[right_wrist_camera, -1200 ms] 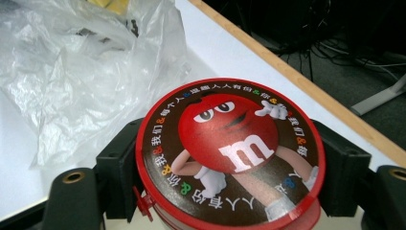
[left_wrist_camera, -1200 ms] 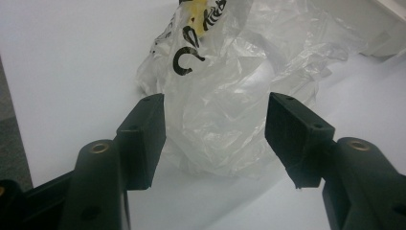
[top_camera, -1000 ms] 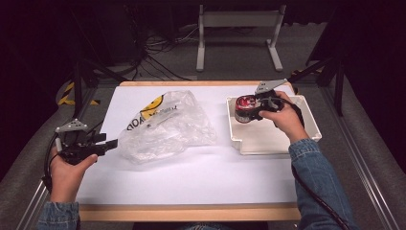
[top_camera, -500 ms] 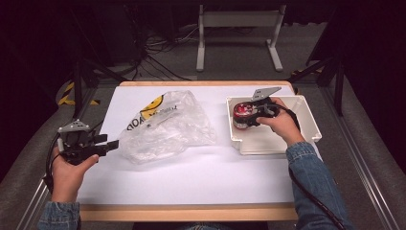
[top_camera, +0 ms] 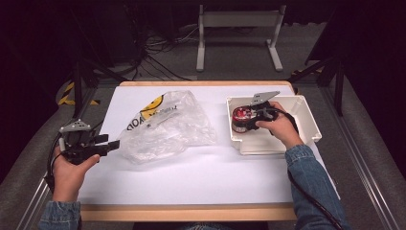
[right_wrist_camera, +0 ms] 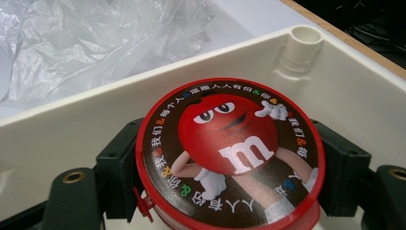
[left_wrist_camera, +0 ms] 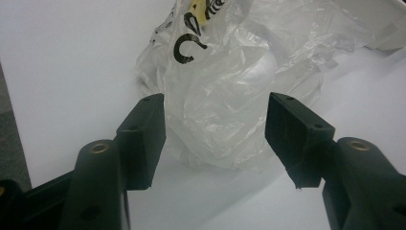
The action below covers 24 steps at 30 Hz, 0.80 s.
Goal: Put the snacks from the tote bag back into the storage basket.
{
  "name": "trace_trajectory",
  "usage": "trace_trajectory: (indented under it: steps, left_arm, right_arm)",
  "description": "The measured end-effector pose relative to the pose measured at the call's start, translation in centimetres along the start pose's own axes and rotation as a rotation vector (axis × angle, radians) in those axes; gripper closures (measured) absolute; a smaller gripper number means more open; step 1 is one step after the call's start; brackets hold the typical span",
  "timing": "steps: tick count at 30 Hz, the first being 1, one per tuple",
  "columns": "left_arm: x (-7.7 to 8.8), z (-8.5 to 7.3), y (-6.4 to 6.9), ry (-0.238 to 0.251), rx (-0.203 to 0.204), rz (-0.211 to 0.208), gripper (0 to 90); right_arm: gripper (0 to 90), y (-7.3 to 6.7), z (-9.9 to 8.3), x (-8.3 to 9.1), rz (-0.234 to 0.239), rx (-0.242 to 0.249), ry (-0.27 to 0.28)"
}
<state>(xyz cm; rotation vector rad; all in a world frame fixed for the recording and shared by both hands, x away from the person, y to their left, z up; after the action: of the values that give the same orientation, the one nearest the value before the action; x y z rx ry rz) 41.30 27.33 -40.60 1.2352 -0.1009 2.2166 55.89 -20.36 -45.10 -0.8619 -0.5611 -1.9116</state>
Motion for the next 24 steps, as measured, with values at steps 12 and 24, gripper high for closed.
trace_trajectory:
  steps: [12, 24]
  left_arm:
    - [-0.7, 0.0, 0.1, -0.001, -0.027, -0.034, 38.3]
    - [-1.1, 0.3, 0.3, 0.032, -0.066, -0.051, 38.2]
  right_arm:
    - [24.6, -0.2, -0.3, -0.6, 0.007, 0.006, 0.015]
    - [15.3, -0.3, 0.0, 0.4, -0.03, -0.063, -0.013]
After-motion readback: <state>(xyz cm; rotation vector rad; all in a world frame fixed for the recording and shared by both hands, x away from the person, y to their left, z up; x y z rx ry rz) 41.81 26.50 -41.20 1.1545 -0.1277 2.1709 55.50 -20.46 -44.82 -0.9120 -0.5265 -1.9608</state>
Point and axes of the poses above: each handheld gripper's, and its own axes: x roughly backward along the jaws, z roughly out of its top, y roughly to its right, the point moved 7 cm from there along -x, roughly forward along the jaws, and after that the axes turned 14 degrees about -y, right-handed, at the moved point
